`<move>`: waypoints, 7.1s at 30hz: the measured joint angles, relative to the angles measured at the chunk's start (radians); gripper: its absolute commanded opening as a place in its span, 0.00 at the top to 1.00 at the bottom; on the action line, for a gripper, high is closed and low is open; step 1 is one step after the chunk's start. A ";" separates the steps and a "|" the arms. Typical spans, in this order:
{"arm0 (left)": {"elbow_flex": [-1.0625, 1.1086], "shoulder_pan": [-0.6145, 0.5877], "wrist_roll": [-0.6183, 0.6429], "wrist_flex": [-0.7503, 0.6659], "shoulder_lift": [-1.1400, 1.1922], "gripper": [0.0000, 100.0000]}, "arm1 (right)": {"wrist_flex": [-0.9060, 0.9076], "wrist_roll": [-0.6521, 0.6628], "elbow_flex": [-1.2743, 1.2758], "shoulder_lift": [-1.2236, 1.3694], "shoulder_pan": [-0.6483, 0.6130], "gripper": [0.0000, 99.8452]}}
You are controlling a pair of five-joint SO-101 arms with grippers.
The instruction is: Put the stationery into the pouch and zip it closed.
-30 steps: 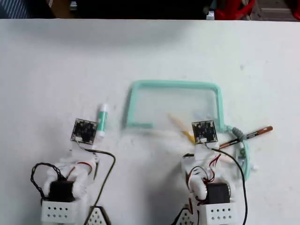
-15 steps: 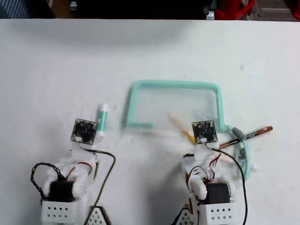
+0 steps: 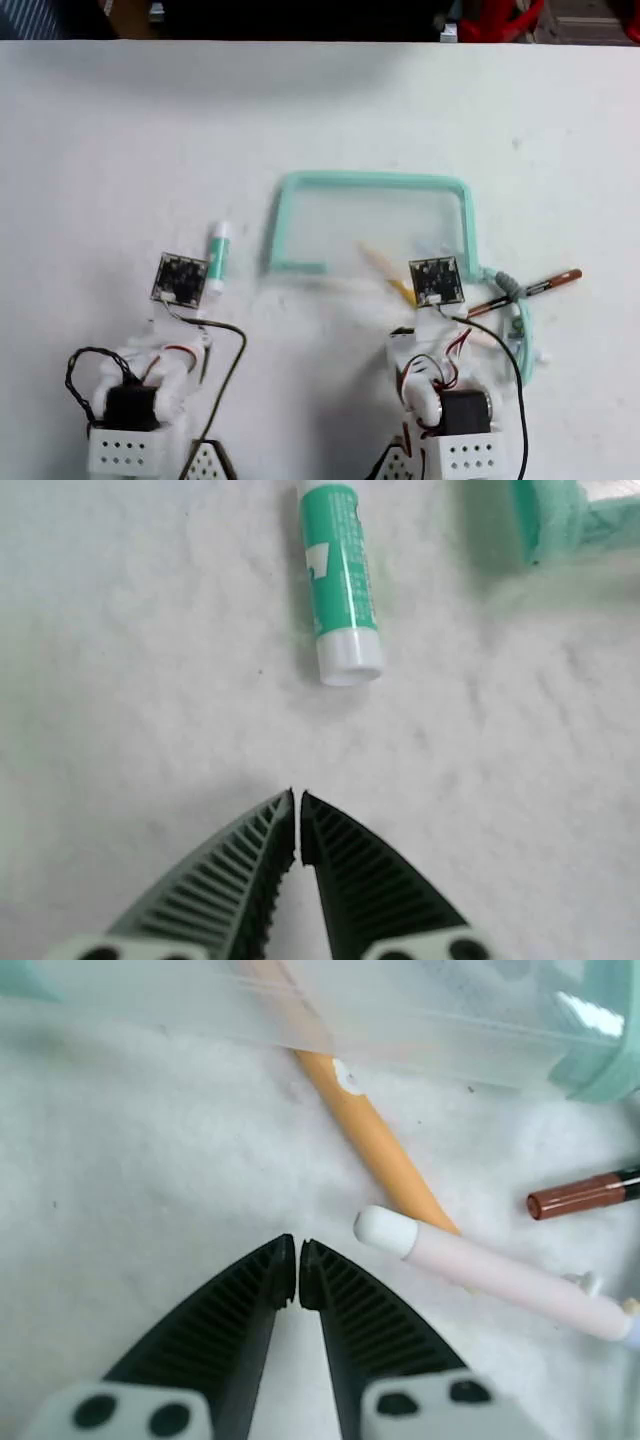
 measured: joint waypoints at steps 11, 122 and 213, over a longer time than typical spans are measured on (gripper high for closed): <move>0.000 0.009 0.000 0.000 0.000 0.97 | 0.000 -0.002 0.000 0.000 0.000 0.98; 0.000 0.146 -0.207 -0.635 0.006 0.97 | -0.578 0.242 0.000 0.000 -0.143 0.97; 0.000 0.155 -0.275 -0.539 0.006 0.89 | -0.575 0.295 0.000 0.000 -0.146 0.98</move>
